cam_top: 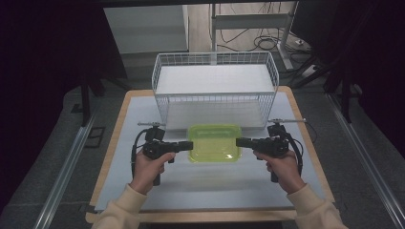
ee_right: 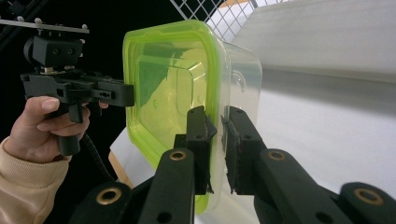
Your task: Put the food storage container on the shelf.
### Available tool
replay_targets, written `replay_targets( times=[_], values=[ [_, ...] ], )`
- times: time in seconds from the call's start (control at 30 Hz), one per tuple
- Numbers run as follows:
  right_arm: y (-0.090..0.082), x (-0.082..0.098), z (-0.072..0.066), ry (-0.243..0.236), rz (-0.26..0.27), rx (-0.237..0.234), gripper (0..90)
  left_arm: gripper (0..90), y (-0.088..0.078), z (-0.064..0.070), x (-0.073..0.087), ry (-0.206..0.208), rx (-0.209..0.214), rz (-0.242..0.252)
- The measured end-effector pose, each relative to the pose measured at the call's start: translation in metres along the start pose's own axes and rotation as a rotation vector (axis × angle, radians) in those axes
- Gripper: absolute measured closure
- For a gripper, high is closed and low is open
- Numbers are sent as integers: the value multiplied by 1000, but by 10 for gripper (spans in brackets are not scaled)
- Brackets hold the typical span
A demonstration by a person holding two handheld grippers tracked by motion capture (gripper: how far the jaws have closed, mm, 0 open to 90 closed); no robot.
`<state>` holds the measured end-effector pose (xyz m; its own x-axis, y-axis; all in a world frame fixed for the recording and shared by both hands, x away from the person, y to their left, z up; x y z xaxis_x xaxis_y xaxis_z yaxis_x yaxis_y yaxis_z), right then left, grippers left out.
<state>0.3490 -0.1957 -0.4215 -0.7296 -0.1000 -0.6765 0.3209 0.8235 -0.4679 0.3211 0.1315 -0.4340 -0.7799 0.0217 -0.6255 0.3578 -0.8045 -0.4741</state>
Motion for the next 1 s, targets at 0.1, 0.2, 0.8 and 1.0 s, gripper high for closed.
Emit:
replay_targets(
  times=[0.1, 0.2, 0.8, 1.0],
  values=[
    [0, -6, -1, 0, 2, 0, 810, 810, -1, 1, -6, 0, -1, 3],
    [-2, -13, -2, 3, 0, 5, 810, 811, -2, 1, -12, -6, 3, 4],
    [-10, -56, -10, -21, 38, 11, 810, 811, -12, 12, -59, 29, -5, 33],
    [-11, -70, -9, -16, 50, 22, 811, 811, -12, 13, -75, 35, -14, 31]
  ],
)
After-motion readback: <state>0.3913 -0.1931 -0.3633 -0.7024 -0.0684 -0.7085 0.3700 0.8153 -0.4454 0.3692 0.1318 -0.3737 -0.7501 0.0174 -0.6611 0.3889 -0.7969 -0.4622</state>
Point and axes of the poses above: each handheld gripper's, and its own axes: y roughly forward along the jaws, x roughly out of its underside, z roughly to its right, the point moved 2 cm from there along y, roughly forward along the jaws, and after that the axes turned 2 degrees about -z, right-handed, at the moved point
